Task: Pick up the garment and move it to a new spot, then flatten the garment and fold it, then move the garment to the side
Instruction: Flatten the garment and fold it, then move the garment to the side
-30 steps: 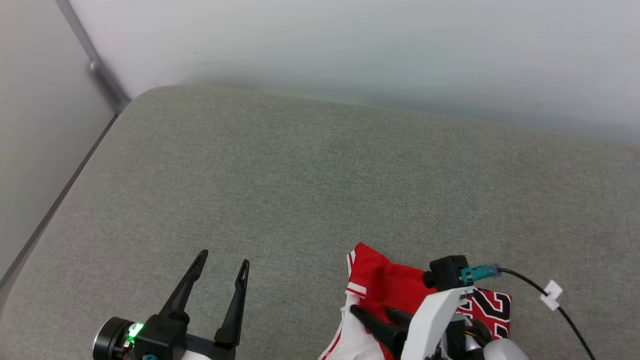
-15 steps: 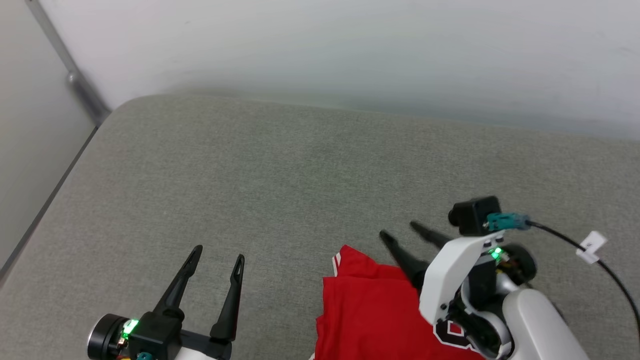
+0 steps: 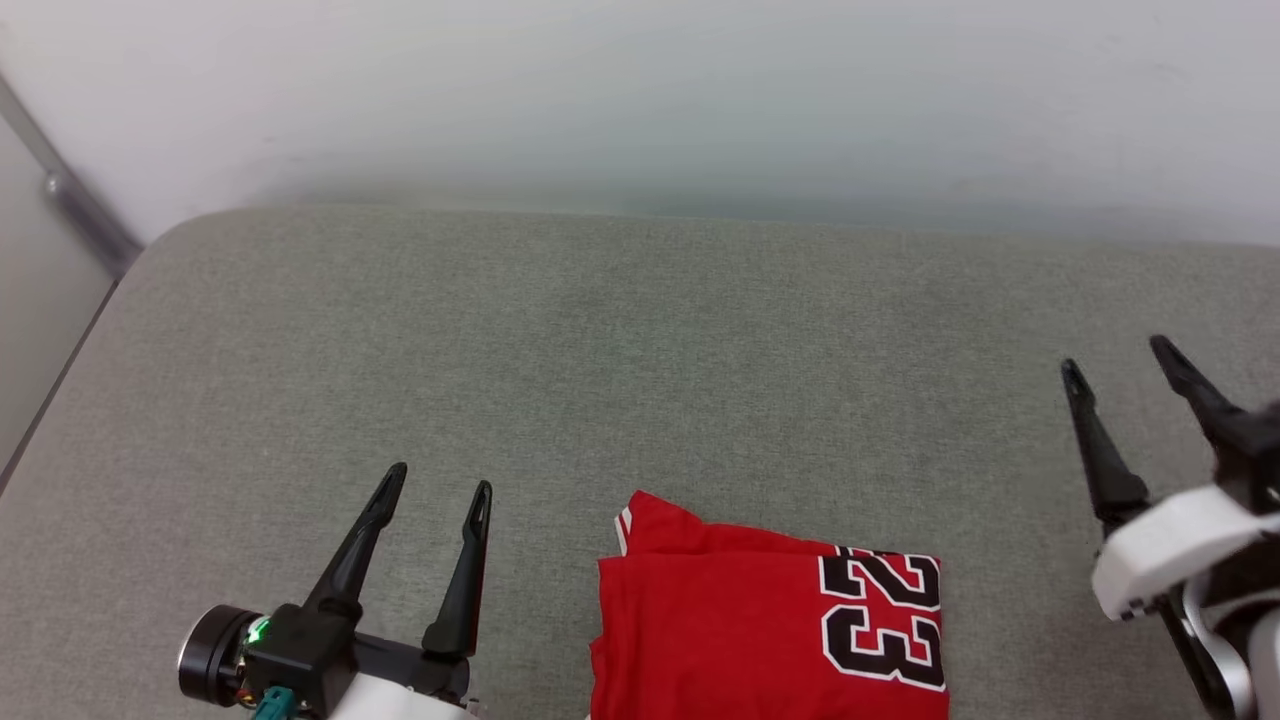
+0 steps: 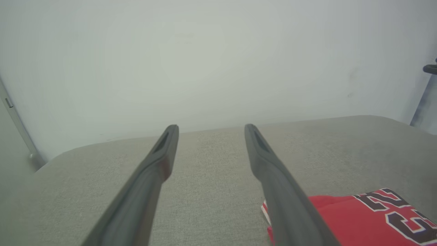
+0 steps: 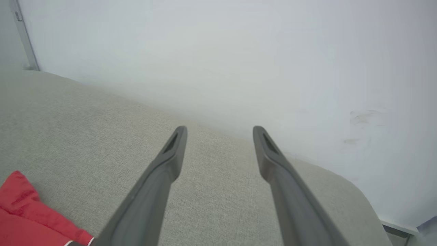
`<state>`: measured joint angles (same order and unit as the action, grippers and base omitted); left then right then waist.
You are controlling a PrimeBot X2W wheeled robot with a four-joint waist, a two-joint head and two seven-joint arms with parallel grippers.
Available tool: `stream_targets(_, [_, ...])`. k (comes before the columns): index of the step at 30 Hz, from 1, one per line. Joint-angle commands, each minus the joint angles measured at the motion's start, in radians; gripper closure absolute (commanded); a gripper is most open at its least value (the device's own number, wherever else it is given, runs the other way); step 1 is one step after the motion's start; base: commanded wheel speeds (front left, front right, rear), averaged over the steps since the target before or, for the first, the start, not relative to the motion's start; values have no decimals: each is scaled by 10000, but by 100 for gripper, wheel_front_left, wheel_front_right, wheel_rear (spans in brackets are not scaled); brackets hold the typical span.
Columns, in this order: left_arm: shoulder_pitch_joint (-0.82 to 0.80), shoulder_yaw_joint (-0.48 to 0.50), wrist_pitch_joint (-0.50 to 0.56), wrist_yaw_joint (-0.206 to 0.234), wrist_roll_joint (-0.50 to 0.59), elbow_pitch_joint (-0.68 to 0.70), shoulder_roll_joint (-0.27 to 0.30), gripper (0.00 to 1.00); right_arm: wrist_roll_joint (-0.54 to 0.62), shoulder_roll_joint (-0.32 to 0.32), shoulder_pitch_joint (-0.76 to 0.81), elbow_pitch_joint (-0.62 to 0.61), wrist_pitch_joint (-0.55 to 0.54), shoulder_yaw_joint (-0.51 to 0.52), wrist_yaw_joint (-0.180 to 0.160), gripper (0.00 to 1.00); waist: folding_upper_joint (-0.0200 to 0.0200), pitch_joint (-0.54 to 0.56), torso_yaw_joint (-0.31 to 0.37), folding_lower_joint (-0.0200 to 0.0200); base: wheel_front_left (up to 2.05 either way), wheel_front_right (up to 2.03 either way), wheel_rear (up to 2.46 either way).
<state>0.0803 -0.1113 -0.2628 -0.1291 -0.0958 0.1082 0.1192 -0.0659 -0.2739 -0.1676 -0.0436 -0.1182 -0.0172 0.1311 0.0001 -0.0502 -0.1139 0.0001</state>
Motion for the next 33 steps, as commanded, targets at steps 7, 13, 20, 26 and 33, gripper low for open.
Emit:
stream_targets(7, [172, 304, -24, -14, -541, 225, -188, 0, -164, 944, 1734, -990, 1506, 1125, -6, 0, -1, -23, 181, -1, 0, 0, 0])
stream_targets(13, [329, 114, -24, -14, -623, 180, -176, 0, -179, 1521, 2569, -1231, 2094, 1222, -6, 0, -1, -29, 222, -1, 0, 0, 0])
stream_targets(20, [320, -45, -24, -14, -600, -23, -175, 0, -45, 1706, 2741, -946, 2171, 941, -6, 0, -1, -13, 205, -1, 0, 0, 0])
stream_targets(26, [258, -43, -24, -15, -597, -110, -132, 0, -37, 1778, 2704, -884, 2159, 920, -6, 0, -1, -1, 146, -1, 0, 0, 0])
stream_targets(33, [237, -96, -24, -15, -511, -159, -138, 0, -59, 1763, 2741, -822, 2074, 936, -6, 0, -1, -4, 103, -1, 0, 0, 0])
